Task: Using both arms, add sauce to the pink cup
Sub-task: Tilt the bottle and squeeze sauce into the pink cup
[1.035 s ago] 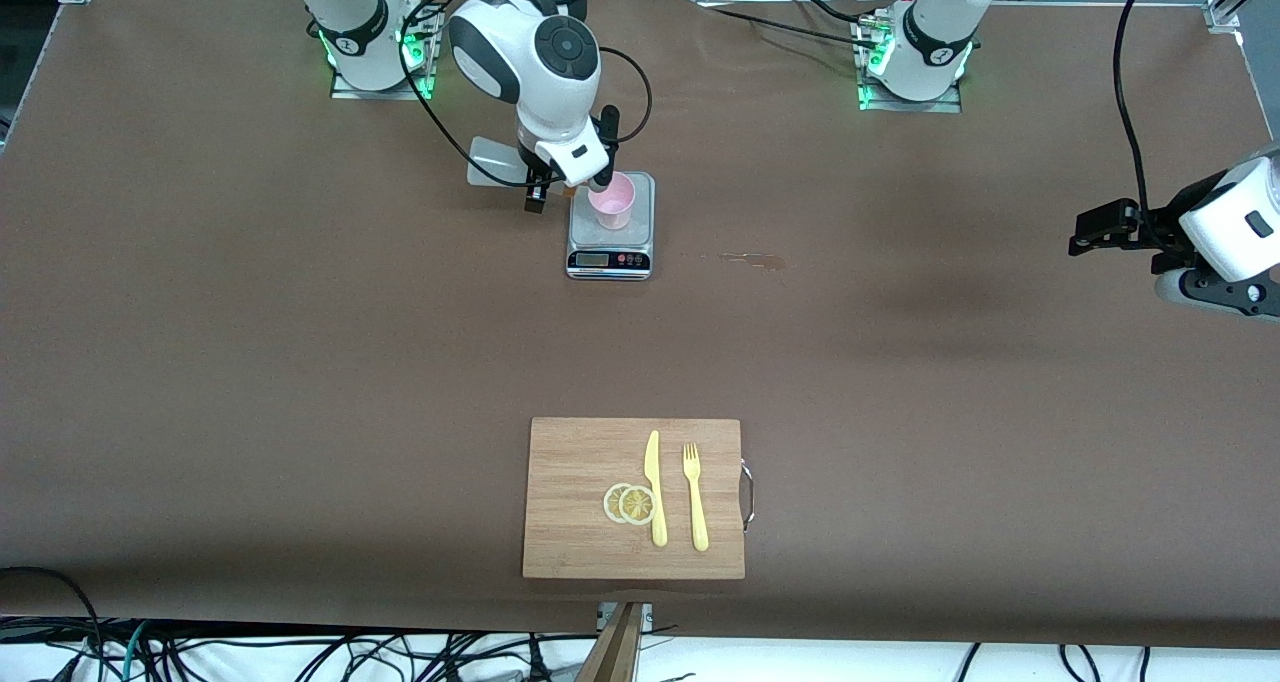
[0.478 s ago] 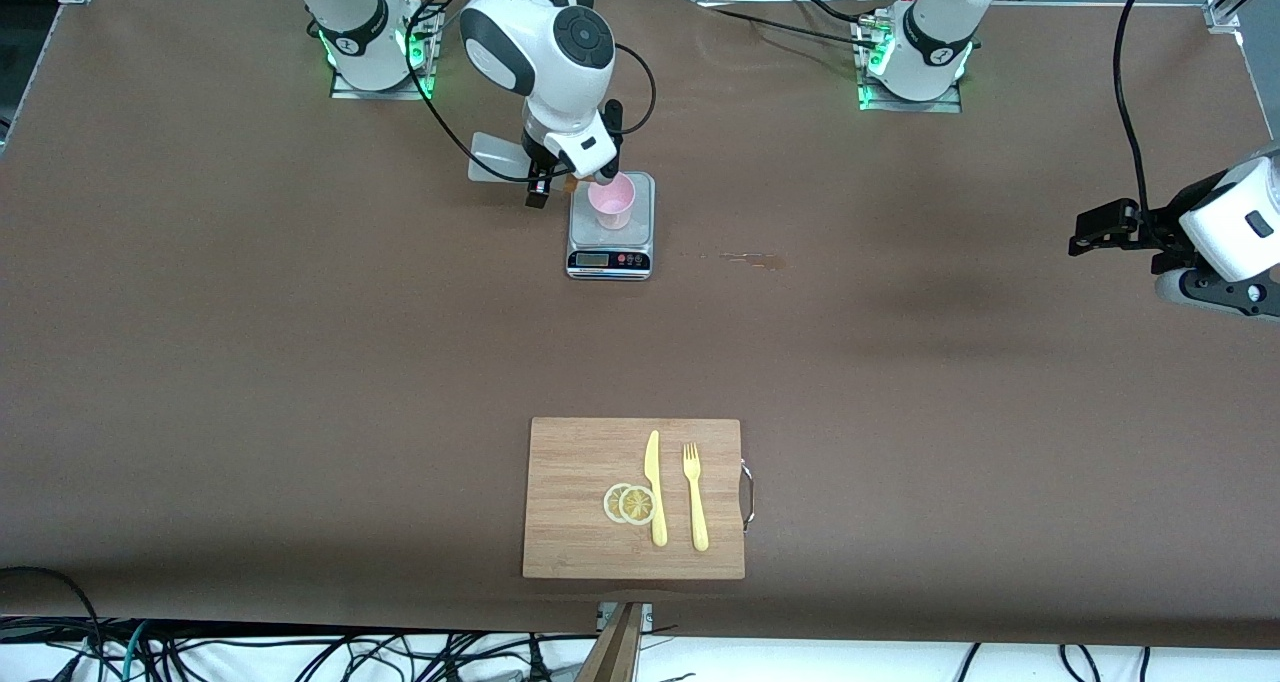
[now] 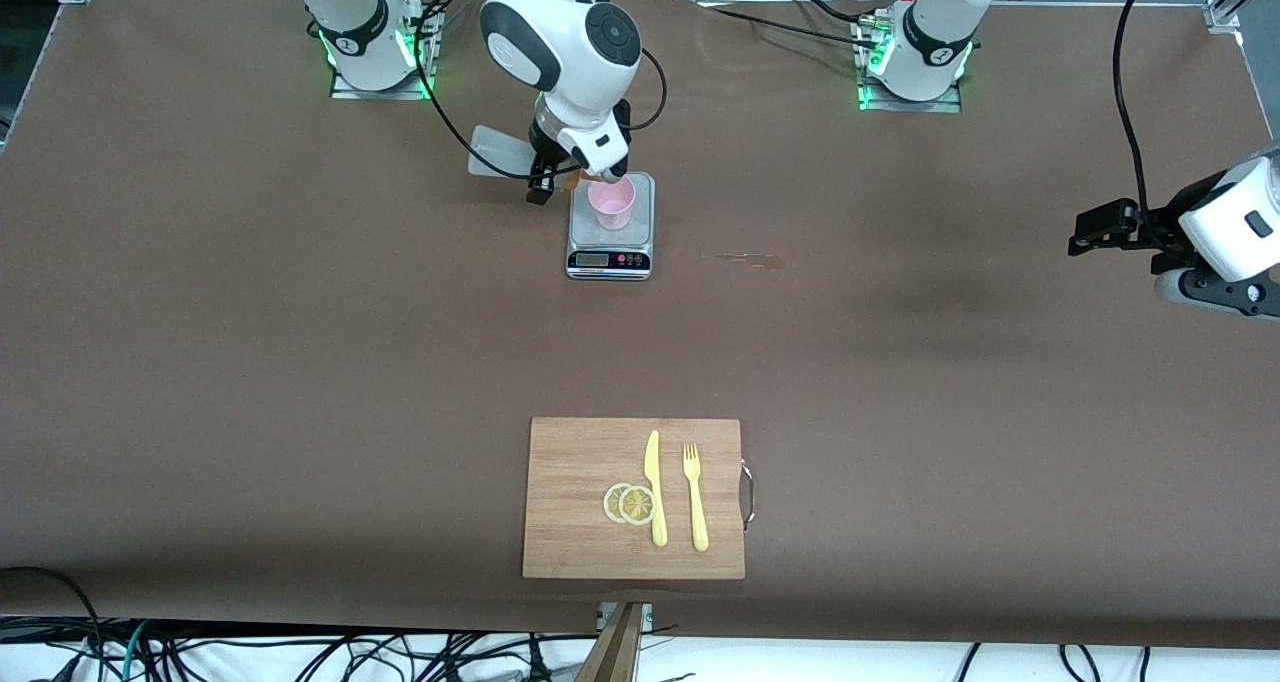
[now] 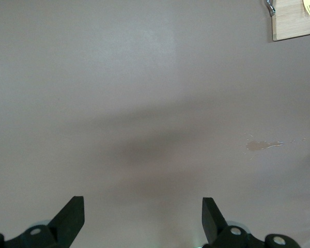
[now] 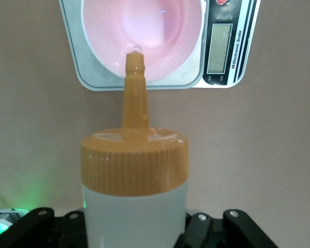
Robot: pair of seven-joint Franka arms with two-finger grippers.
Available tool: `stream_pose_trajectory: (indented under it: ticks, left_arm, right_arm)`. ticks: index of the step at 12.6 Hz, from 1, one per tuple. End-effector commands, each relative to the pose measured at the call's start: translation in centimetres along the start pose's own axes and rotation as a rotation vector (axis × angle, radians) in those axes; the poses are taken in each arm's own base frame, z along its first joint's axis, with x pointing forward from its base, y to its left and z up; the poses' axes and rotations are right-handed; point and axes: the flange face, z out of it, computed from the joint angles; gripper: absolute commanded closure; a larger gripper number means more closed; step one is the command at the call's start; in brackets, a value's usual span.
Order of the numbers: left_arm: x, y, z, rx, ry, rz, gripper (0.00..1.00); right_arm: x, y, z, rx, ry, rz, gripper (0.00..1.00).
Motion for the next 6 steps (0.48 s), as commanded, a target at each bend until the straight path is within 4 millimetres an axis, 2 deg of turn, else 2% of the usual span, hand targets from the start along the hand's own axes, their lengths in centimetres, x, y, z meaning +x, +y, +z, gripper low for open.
stream_pose_trajectory:
  ticks: [1,6]
  left_arm:
    - [0.25,0.06,-0.61,0.016,-0.008,0.022,0.0]
    - [0.31,0.08,-0.59,0.015,-0.008,0.023,0.0]
  right_arm:
    - [0.71,0.36,-1.14,-0.01,-0.024,0.014,0.73]
    - [0.65,0.5,-1.02,-0.008,-0.025,0.015,0.72]
